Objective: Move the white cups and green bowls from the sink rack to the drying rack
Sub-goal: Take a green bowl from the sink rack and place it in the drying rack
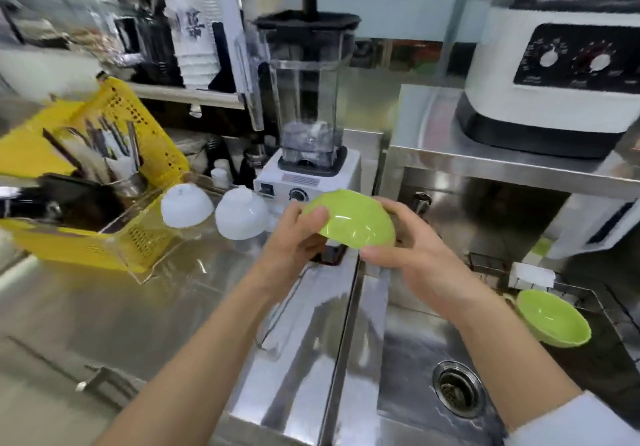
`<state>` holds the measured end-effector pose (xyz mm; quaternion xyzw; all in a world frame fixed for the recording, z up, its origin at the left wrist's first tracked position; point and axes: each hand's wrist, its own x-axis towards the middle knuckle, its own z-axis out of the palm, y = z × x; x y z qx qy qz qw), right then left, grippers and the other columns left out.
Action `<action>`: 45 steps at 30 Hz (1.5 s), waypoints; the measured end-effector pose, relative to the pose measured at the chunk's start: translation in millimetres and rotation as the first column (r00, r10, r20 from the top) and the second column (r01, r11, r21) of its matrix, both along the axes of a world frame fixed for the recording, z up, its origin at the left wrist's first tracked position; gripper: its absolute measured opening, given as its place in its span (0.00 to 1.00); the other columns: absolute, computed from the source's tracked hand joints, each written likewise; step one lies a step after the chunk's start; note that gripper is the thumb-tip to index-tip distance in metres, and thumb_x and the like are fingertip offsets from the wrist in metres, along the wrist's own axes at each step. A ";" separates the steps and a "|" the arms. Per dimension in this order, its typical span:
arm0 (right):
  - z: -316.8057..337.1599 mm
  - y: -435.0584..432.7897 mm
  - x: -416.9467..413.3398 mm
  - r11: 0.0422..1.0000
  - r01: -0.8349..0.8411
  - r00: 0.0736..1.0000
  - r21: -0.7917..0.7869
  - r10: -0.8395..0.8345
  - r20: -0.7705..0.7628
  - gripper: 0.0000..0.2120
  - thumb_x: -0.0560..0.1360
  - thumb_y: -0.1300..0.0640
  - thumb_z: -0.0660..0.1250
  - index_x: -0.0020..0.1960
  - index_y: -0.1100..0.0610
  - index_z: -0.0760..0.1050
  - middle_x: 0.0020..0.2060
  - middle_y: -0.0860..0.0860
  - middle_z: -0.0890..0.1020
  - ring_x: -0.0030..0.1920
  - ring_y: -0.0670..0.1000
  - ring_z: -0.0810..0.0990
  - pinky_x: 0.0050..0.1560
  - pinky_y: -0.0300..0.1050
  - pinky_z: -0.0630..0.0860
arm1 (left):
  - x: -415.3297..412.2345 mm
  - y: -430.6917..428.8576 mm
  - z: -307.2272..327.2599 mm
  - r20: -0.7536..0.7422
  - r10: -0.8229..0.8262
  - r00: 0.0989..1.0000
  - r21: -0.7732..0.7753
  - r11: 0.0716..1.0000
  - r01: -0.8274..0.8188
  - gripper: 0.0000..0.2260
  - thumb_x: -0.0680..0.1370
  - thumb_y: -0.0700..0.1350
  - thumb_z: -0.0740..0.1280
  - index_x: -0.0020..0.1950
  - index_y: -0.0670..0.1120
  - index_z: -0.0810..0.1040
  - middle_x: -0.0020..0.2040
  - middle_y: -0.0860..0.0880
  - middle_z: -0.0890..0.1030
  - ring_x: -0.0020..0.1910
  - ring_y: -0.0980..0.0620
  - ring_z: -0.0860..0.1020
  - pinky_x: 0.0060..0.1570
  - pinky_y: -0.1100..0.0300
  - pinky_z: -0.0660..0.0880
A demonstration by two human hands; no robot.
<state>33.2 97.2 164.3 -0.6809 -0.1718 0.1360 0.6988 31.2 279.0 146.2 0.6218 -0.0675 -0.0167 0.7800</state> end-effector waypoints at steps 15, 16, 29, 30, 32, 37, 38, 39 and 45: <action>-11.8 133.3 -10.7 0.884 0.121 0.942 -0.451 0.041 0.334 0.47 0.56 0.54 0.81 0.68 0.43 0.60 0.67 0.44 0.66 0.66 0.45 0.65 0.69 0.48 0.64 | -17.0 151.5 1.4 -0.031 -0.117 0.993 0.596 0.795 0.113 0.33 0.60 0.43 0.80 0.60 0.58 0.70 0.58 0.59 0.78 0.54 0.65 0.78 0.48 0.74 0.73; -13.9 137.2 -10.1 0.874 0.118 0.943 -0.471 0.050 0.329 0.47 0.55 0.53 0.80 0.68 0.43 0.60 0.66 0.45 0.66 0.66 0.46 0.66 0.69 0.49 0.65 | -16.7 155.7 -1.9 -0.040 -0.120 0.992 0.593 0.796 0.120 0.32 0.61 0.43 0.80 0.60 0.58 0.70 0.58 0.58 0.78 0.54 0.65 0.78 0.50 0.72 0.74; -31.4 164.0 -7.0 0.831 0.149 0.960 -0.536 0.008 0.278 0.47 0.55 0.53 0.80 0.68 0.42 0.59 0.66 0.43 0.65 0.66 0.44 0.65 0.69 0.47 0.64 | 0.6 181.0 -15.6 -0.045 -0.153 0.987 0.667 0.731 0.144 0.38 0.55 0.53 0.80 0.63 0.56 0.71 0.61 0.56 0.78 0.59 0.58 0.77 0.62 0.55 0.74; -33.3 164.9 -6.3 0.827 0.152 0.962 -0.541 0.002 0.274 0.47 0.55 0.53 0.80 0.67 0.42 0.59 0.66 0.42 0.65 0.65 0.44 0.65 0.68 0.46 0.64 | 2.0 181.6 -17.8 -0.045 -0.152 0.987 0.676 0.723 0.142 0.39 0.55 0.53 0.80 0.65 0.54 0.71 0.61 0.56 0.78 0.59 0.58 0.77 0.62 0.53 0.74; -37.1 166.4 -4.8 0.816 0.164 0.962 -0.555 -0.009 0.271 0.47 0.55 0.52 0.79 0.67 0.41 0.59 0.65 0.41 0.65 0.66 0.45 0.65 0.67 0.45 0.64 | 4.9 182.4 -21.4 -0.043 -0.150 0.988 0.690 0.711 0.138 0.40 0.55 0.53 0.80 0.65 0.54 0.70 0.61 0.56 0.77 0.60 0.58 0.76 0.62 0.52 0.73; -40.9 169.1 -3.8 0.791 0.176 0.964 -0.586 -0.018 0.265 0.47 0.56 0.54 0.79 0.67 0.40 0.57 0.60 0.39 0.63 0.63 0.48 0.63 0.59 0.41 0.61 | 8.6 182.0 -26.2 -0.051 -0.135 0.990 0.738 0.662 0.128 0.42 0.55 0.55 0.80 0.66 0.55 0.68 0.62 0.57 0.75 0.61 0.58 0.75 0.63 0.53 0.73; -41.2 169.5 -3.6 0.787 0.176 0.963 -0.591 -0.015 0.268 0.47 0.56 0.54 0.79 0.67 0.40 0.57 0.60 0.40 0.63 0.63 0.49 0.63 0.58 0.41 0.61 | 8.9 181.9 -27.9 -0.054 -0.134 0.990 0.738 0.662 0.130 0.42 0.55 0.55 0.80 0.66 0.55 0.67 0.62 0.57 0.75 0.61 0.58 0.75 0.63 0.52 0.73; -41.5 170.0 -3.4 0.780 0.176 0.963 -0.601 -0.010 0.269 0.47 0.57 0.54 0.78 0.67 0.40 0.57 0.60 0.40 0.63 0.63 0.51 0.62 0.58 0.41 0.60 | 9.0 181.5 -29.2 -0.054 -0.135 0.989 0.740 0.660 0.130 0.43 0.54 0.55 0.80 0.66 0.55 0.67 0.62 0.57 0.75 0.61 0.57 0.75 0.63 0.52 0.73; -42.4 171.3 -4.4 0.748 0.171 0.968 -0.642 -0.006 0.251 0.46 0.58 0.54 0.77 0.69 0.40 0.55 0.62 0.40 0.62 0.63 0.53 0.60 0.58 0.42 0.58 | 11.0 181.4 -34.4 -0.044 -0.138 0.989 0.755 0.644 0.123 0.43 0.53 0.57 0.80 0.66 0.55 0.67 0.62 0.55 0.75 0.61 0.56 0.75 0.62 0.51 0.73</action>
